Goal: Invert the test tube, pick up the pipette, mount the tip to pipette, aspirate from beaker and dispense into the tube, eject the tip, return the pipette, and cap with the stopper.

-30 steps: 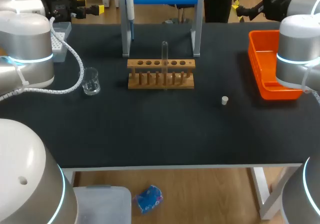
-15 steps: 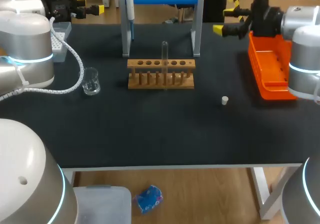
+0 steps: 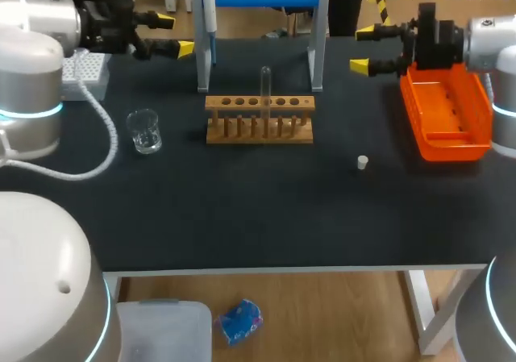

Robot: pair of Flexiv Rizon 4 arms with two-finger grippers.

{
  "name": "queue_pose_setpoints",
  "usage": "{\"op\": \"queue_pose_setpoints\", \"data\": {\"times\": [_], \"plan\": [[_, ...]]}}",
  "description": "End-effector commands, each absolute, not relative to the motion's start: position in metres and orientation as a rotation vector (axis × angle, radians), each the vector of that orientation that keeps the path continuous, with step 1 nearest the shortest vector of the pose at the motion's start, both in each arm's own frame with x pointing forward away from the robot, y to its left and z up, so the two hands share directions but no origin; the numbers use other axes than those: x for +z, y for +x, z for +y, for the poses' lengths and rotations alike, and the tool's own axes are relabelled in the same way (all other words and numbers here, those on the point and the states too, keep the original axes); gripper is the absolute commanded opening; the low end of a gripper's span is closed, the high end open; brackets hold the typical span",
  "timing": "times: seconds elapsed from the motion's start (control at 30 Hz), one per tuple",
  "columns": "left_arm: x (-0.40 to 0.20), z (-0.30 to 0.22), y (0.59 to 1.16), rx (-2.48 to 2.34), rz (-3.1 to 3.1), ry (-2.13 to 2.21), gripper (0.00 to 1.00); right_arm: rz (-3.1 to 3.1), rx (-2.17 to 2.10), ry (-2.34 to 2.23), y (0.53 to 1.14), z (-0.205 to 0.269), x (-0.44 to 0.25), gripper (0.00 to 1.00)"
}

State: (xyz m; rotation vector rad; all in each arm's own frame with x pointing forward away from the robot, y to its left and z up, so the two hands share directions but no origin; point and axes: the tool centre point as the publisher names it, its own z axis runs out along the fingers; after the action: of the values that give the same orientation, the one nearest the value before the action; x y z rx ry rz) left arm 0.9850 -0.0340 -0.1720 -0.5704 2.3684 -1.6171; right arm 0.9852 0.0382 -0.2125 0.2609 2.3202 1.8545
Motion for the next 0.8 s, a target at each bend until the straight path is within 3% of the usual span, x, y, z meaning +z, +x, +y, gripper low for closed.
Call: {"op": "queue_pose_setpoints", "data": {"times": [0.03,0.27,0.8], "plan": [[-0.166,-0.021,0.995,-1.663,2.51,-0.438,1.0,2.349,1.875,0.226,0.989,0.037,-0.213,1.0],[-0.177,-0.037,0.983,-1.625,2.641,-0.144,1.0,2.362,1.957,0.098,0.973,0.054,-0.224,1.0],[-0.191,-0.044,0.963,-1.575,2.711,-0.164,1.0,2.33,2.092,-0.197,0.947,0.144,-0.258,1.0]]}}
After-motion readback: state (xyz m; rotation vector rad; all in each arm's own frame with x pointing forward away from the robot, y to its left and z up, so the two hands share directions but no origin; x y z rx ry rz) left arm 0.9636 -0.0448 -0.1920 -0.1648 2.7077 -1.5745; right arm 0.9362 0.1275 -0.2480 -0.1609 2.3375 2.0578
